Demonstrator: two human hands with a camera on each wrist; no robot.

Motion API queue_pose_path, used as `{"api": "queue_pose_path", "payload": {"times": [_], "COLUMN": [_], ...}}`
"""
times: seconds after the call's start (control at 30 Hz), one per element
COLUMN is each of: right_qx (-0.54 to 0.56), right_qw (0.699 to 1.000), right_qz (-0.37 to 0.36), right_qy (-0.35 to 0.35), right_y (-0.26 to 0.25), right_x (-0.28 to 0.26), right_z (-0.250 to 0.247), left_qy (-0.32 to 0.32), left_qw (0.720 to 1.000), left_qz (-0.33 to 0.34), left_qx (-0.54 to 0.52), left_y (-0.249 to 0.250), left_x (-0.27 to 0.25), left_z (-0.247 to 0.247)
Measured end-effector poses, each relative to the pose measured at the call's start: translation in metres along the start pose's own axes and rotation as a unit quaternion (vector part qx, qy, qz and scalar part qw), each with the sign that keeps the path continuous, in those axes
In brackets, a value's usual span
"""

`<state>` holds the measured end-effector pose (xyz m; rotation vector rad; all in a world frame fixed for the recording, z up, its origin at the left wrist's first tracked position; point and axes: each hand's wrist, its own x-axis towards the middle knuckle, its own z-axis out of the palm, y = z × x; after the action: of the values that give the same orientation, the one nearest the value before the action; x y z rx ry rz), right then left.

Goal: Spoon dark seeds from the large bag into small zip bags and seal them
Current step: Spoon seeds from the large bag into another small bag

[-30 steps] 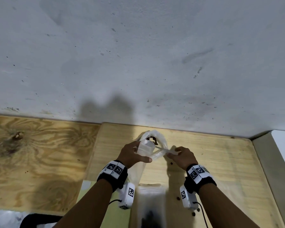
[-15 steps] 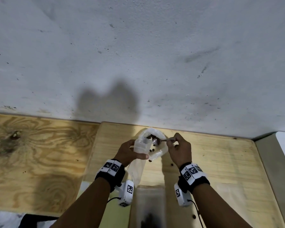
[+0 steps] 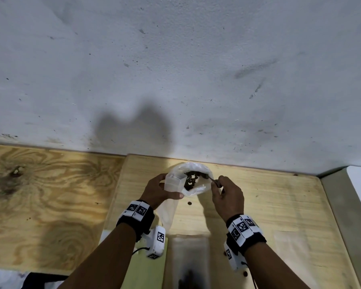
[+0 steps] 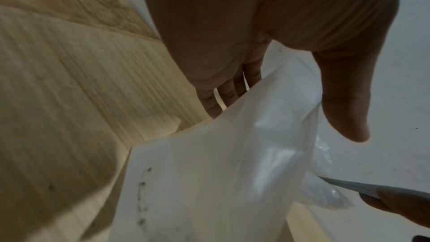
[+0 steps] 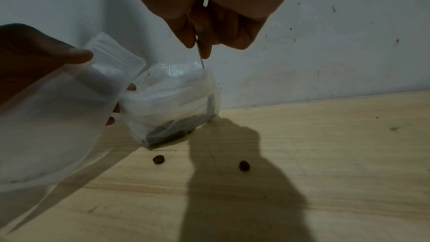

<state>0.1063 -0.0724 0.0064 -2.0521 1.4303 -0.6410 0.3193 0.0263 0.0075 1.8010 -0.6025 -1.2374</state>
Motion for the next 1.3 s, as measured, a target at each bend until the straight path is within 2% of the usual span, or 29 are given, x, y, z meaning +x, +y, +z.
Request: {"api": "queue_pose_path", "payload": {"times": [0.3, 0.47, 0.67, 0.77, 0.9, 1.0, 1.3], "right_qx": [0.066, 0.115, 0.167, 0.203, 0.261, 0.292, 0.355], "right_qw": [0.996, 0.990, 0.978, 0.961, 0.921, 0.895, 0.870], "right_qz": [0.037, 0.072, 0.119, 0.182, 0.289, 0.337, 0.341], "right_qy": [-0.045, -0.026, -0.040, -0.030, -0.016, -0.019, -0.016], "right_y": [0.005, 0.003, -0.010, -0.017, -0.019, -0.017, -0.004], "right_x": [0.002, 0.002, 0.002, 0.000, -0.003, -0.004, 0.000], "right_z": [0.015, 0.013, 0.019, 0.023, 0.039, 0.050, 0.031], "left_qy": [0.003, 0.006, -0.005, -0.012, -0.028, -0.046, -0.043], "left_qw": [1.000, 0.999, 0.999, 0.999, 0.999, 0.998, 0.998], "left_qz": [-0.016, -0.021, -0.028, -0.031, -0.030, -0.034, -0.032], "left_qx": [0.019, 0.024, 0.016, 0.004, -0.006, -0.005, -0.012], "left_y": [-0.005, -0.008, -0.009, -0.010, -0.011, -0.012, -0.010], "left_x": [0.002, 0.004, 0.008, 0.009, 0.009, 0.010, 0.009], "left_z": [-0.005, -0.008, -0.006, -0.004, -0.001, -0.001, -0.010]}}
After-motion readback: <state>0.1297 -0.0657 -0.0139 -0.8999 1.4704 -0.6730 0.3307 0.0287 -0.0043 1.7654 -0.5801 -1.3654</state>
